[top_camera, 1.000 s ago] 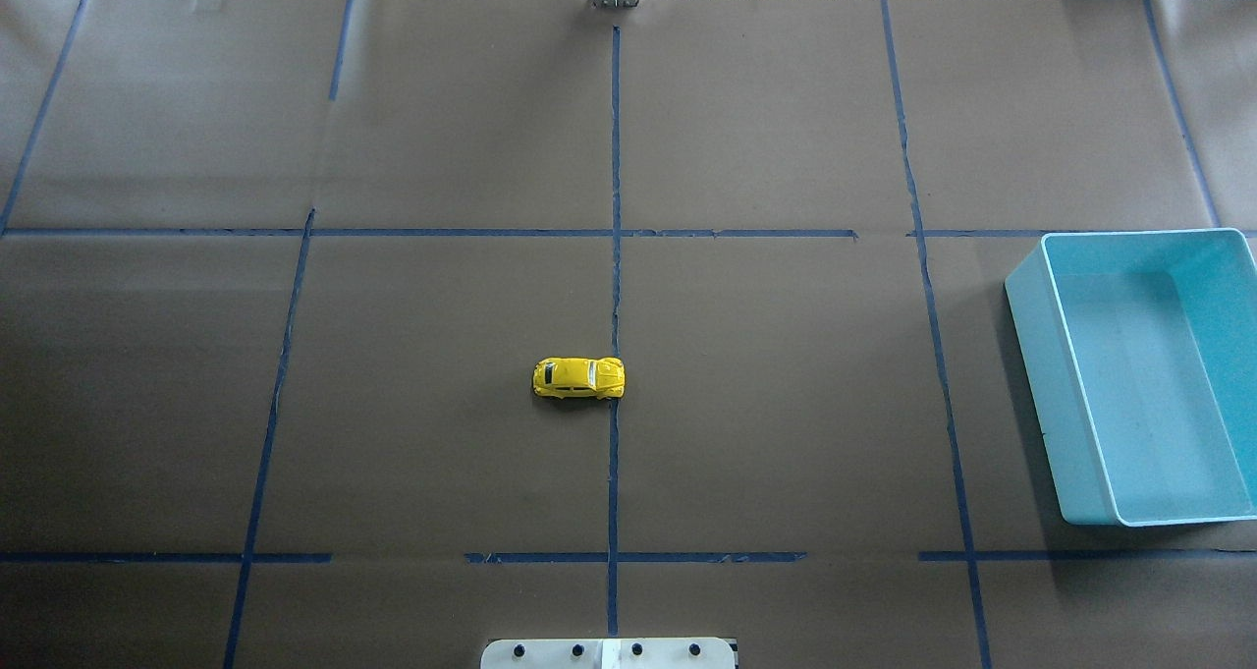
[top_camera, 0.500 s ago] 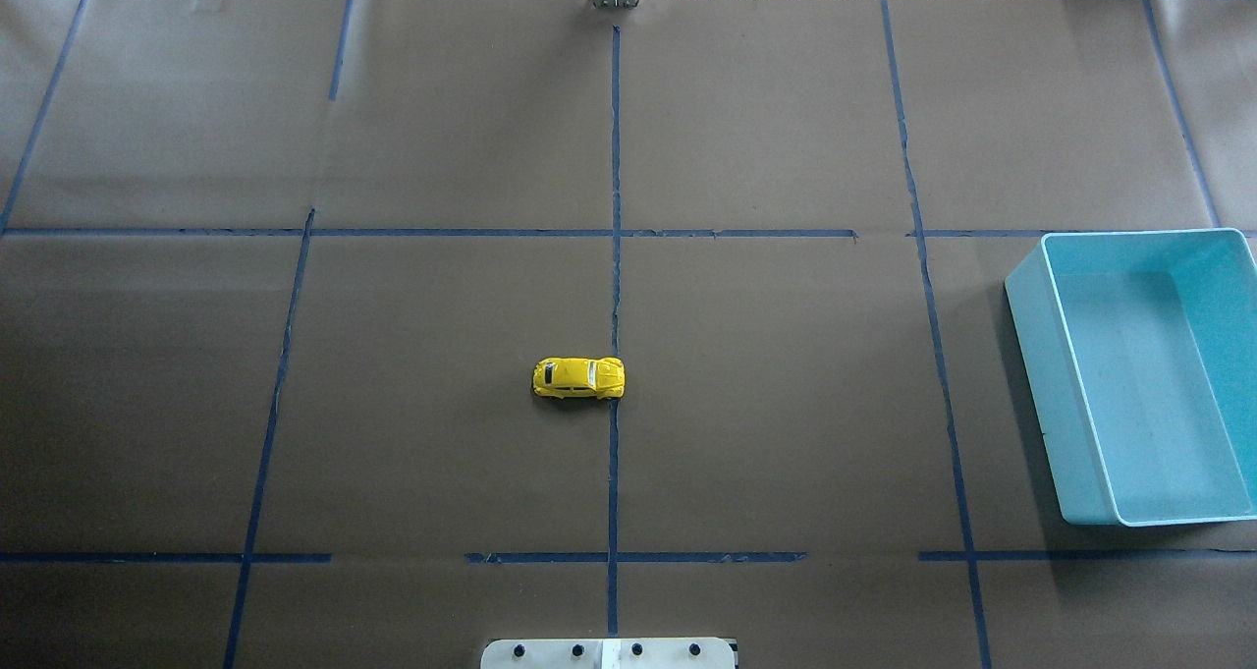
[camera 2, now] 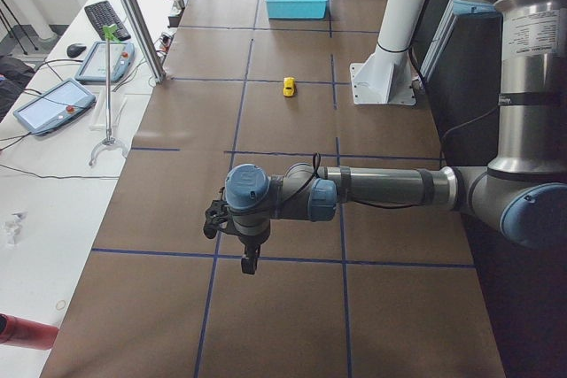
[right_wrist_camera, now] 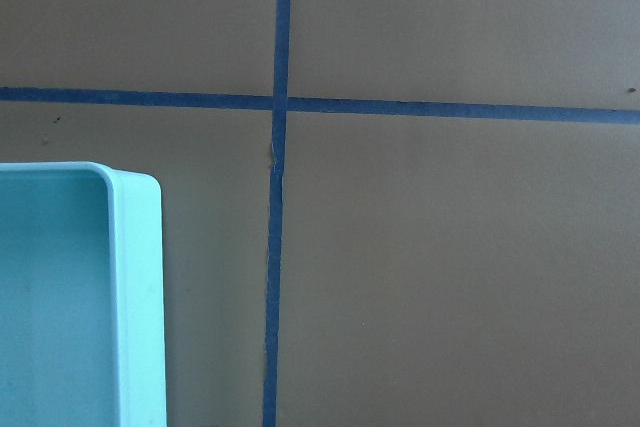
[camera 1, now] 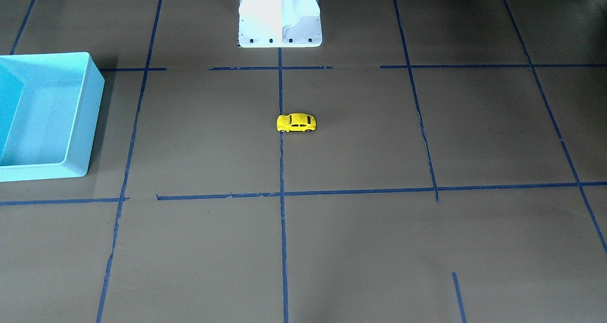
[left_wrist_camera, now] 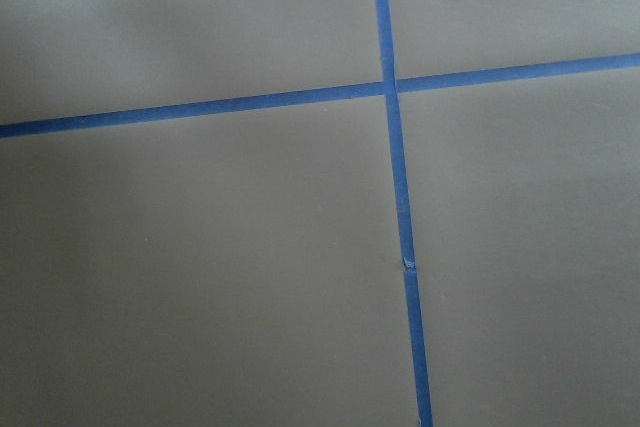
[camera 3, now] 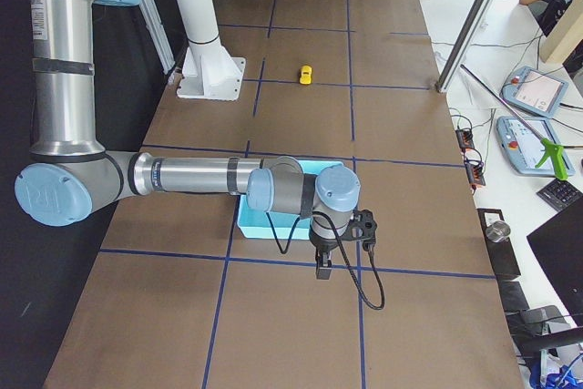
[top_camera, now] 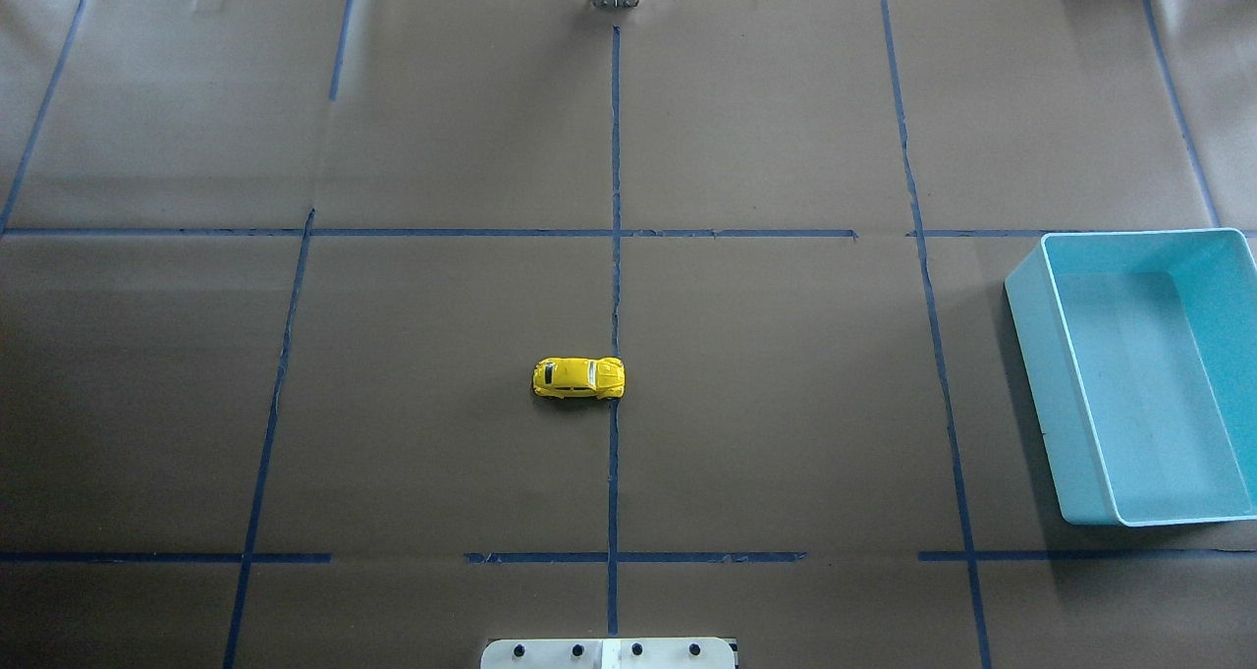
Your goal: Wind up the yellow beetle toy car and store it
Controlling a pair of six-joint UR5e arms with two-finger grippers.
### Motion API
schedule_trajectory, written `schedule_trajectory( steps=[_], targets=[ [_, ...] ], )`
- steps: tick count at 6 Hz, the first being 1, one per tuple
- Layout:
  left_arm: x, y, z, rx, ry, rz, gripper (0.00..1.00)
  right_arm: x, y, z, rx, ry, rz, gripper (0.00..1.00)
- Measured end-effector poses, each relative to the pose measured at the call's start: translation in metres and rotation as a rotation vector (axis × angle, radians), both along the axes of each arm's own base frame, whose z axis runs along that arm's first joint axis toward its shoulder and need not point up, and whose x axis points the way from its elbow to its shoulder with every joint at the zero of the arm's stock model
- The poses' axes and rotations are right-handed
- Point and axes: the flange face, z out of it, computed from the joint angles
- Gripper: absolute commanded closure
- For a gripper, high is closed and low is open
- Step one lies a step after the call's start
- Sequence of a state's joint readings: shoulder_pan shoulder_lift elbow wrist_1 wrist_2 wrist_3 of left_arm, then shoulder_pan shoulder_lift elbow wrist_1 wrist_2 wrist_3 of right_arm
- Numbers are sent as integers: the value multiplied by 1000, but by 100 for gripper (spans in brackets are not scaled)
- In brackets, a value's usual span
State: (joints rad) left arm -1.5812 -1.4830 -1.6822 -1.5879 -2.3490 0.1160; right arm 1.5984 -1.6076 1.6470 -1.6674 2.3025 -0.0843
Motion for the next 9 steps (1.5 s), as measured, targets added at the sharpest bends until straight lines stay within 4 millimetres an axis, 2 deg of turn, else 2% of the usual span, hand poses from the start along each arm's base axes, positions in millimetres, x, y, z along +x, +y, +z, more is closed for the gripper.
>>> schedule_trajectory(
  steps=[1,2,3,5,6,7,8,9],
  targets=[
    [18,-4,-23,39,1,43,0,0,0,0,0,0,0,0],
    [49,-6,-58,62,2,111,0,0,0,0,0,0,0,0],
    [82,-7,-100,82,-13,184,0,0,0,0,0,1,-1,0],
    [153,-25,-207,228,-116,320,0,0,0,1,1,2,-1,0],
    [196,-38,-257,320,-139,384,0,0,0,1,1,3,-1,0],
    [250,-40,-299,409,-146,464,0,0,0,1,0,3,-1,0],
    [299,-33,-330,491,-165,532,0,0,0,1,-1,3,-1,0],
    [341,-18,-351,559,-175,595,0,0,0,1,-1,3,-1,0]
  ],
)
